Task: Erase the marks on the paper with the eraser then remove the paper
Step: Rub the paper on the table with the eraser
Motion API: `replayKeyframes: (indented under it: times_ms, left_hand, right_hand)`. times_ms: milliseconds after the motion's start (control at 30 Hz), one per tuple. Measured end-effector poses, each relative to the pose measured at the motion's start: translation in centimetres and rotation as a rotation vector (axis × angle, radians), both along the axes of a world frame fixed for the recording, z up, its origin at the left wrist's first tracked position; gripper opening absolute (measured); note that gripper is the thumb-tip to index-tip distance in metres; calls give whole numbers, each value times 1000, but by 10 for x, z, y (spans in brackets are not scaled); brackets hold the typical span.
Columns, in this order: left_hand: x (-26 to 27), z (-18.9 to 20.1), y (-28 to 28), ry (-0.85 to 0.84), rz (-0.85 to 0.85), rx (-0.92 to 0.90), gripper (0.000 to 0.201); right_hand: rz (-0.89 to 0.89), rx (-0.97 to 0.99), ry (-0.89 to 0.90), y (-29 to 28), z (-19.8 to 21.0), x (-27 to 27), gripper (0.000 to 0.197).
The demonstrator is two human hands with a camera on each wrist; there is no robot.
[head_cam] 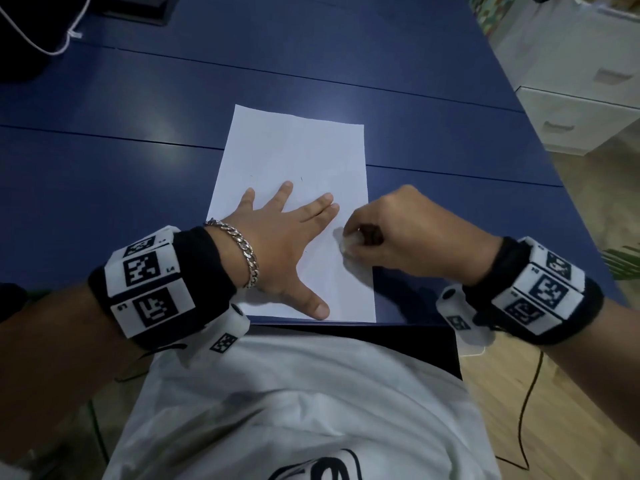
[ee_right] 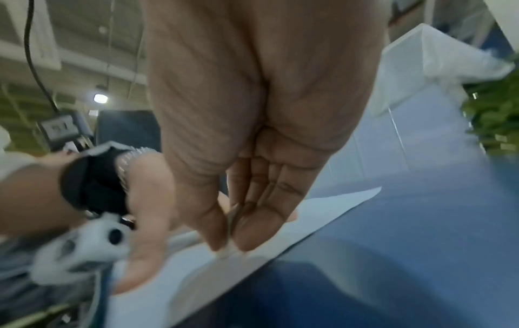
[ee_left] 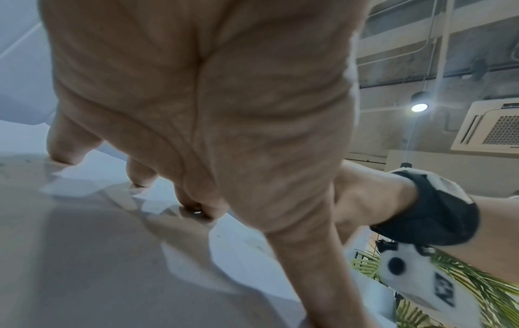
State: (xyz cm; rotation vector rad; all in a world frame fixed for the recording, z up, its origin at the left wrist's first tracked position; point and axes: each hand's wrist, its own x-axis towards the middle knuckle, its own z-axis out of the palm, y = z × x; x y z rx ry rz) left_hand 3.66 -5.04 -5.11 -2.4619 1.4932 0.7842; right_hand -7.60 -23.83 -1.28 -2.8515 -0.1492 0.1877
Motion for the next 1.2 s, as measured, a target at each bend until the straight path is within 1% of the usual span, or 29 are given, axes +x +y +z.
replayKeyframes:
  times_ms: [33, 133, 167, 267, 333, 400, 433, 467, 567, 667, 733, 833, 867, 900, 1000, 1100, 1200]
  left_hand:
    - [0, 0, 0, 0, 0, 5, 149]
    - [0, 1, -1, 1, 0, 14, 150]
    - [0, 1, -1, 0, -3, 15, 150]
    - [1, -1, -2, 2, -7, 17, 150]
    - [2, 0, -1, -1, -9, 20, 150]
    - [2, 1, -1, 3, -8, 17, 150]
    - [2, 1, -1, 4, -11, 13, 150]
    - [2, 1, -1, 5, -15, 10, 150]
    - [1, 5, 1, 20, -23, -9, 148]
    - [6, 19, 12, 39, -28, -36, 147]
    - [16, 29, 25, 84, -31, -71, 148]
    - [32, 36, 46, 221, 6, -117, 147]
    - [34, 36, 50, 242, 18, -138, 145]
    - [35, 36, 51, 235, 18, -164, 142]
    - [30, 31, 43, 134, 5, -194, 136]
    - [18, 19, 31, 88, -13, -122, 136]
    - [11, 6, 26, 30, -18, -28, 143]
  right_hand:
    - [13, 9, 10, 2, 1, -4, 17]
    - [85, 88, 121, 14, 4, -20, 13]
    - [71, 91, 122, 12, 4, -20, 13]
    - [-35, 52, 32, 0, 0, -16, 14]
    - [-9, 33, 22, 3, -1, -22, 14]
    - [39, 86, 125, 12, 4, -34, 12]
    - [35, 119, 167, 14, 6, -39, 11]
    - [18, 130, 162, 13, 6, -42, 11]
    - [-44, 96, 52, 7, 1, -43, 11]
    - [-67, 91, 54, 6, -4, -49, 8]
    - [-92, 91, 68, 3, -5, -55, 8]
    - [-130, 92, 97, 0, -4, -59, 8]
    - [-137, 94, 100, 0, -3, -59, 8]
    - [-142, 104, 103, -1, -1, -58, 9]
    - [-135, 142, 101, 1, 6, -50, 16]
    - [-70, 127, 85, 10, 8, -37, 20]
    - [-9, 120, 70, 19, 4, -22, 24]
